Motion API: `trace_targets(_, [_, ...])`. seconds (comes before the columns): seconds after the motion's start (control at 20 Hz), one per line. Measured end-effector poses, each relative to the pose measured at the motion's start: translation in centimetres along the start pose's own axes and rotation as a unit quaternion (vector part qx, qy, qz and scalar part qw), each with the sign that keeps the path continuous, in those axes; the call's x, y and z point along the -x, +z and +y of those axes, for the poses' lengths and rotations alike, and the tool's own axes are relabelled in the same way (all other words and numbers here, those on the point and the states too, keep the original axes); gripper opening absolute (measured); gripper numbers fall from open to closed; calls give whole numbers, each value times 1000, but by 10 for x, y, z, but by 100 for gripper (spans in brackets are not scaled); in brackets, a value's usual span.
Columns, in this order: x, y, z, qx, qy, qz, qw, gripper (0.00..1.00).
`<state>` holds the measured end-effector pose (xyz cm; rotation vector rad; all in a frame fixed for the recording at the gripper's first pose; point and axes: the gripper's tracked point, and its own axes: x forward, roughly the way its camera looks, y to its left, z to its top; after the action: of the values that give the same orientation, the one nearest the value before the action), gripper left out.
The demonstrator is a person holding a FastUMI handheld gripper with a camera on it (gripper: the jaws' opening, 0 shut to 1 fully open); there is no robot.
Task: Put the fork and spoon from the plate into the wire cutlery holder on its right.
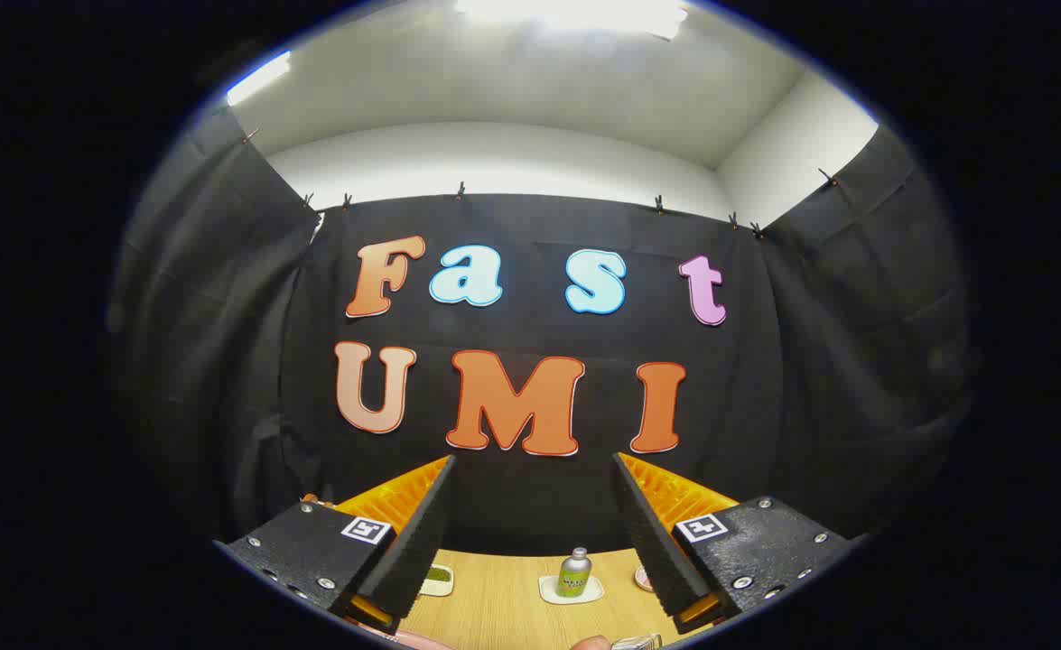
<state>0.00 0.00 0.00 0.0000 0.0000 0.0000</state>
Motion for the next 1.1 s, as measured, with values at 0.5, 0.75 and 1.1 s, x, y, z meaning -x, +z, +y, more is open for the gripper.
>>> trace_targets(0.5, [15,23,17,-1,-20,6,1000,99])
trace_targets(0.75, [13,17,18,-9,-26,15,999,99])
trace_targets(1.1, [32,-104,56,-35,27,153,987,99])
